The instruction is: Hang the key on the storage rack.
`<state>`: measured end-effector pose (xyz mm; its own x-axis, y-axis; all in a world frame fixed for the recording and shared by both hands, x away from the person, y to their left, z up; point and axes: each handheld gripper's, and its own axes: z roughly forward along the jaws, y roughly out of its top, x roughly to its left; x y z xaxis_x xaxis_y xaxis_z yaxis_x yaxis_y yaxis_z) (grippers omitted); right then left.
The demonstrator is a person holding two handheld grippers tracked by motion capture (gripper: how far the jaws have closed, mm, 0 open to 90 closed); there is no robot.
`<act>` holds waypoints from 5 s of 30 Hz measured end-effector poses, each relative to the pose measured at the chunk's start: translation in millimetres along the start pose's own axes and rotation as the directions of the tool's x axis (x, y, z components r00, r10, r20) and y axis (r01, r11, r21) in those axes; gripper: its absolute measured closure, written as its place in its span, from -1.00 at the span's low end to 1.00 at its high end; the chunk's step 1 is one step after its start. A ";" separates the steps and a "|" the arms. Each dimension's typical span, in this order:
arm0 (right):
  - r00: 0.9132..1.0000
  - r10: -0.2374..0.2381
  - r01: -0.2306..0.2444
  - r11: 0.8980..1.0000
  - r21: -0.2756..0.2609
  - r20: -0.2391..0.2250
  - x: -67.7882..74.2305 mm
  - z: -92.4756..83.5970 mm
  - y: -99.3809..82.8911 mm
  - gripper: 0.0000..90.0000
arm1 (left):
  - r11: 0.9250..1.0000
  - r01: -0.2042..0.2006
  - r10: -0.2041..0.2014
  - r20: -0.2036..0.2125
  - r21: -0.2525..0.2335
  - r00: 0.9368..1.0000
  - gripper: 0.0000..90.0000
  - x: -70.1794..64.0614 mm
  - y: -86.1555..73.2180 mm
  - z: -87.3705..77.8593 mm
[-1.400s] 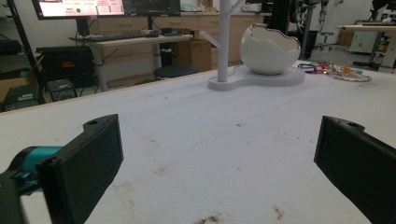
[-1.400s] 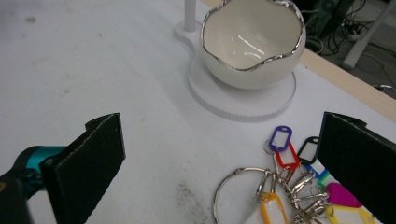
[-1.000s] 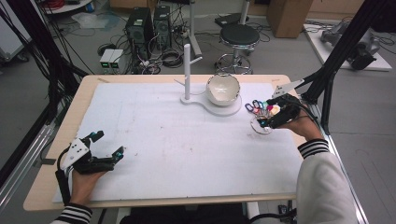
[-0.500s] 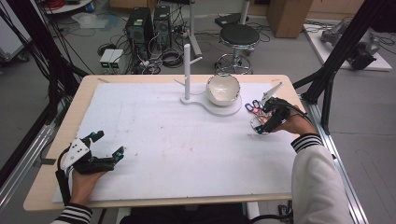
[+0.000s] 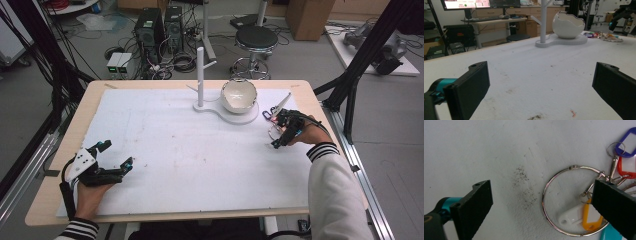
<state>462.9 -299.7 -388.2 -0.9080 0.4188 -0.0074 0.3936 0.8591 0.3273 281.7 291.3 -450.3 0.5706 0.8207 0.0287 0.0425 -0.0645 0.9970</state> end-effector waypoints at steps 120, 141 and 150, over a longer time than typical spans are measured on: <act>0.991 0.041 -0.001 0.953 -0.302 0.126 27.9 -70.2 4.9 0.97 | 1.000 0.000 0.000 -0.004 0.002 1.000 -0.96 0.0 0.0 -0.1; 0.992 -0.119 0.073 0.808 -0.584 -0.041 41.8 -82.8 93.5 0.97 | 1.000 0.000 0.000 -0.001 0.000 1.000 -0.96 0.2 0.0 -0.1; 0.990 -0.113 0.032 0.762 -0.647 -0.085 40.5 -71.0 129.3 0.97 | 1.000 -0.005 0.005 0.002 0.002 1.000 -0.96 0.2 0.1 -0.1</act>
<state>466.8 -192.6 -279.1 -0.9557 0.2922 0.0356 0.1780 0.4774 0.8605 281.8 291.5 -450.2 0.5724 0.8193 0.0332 0.0413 -0.0693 0.9967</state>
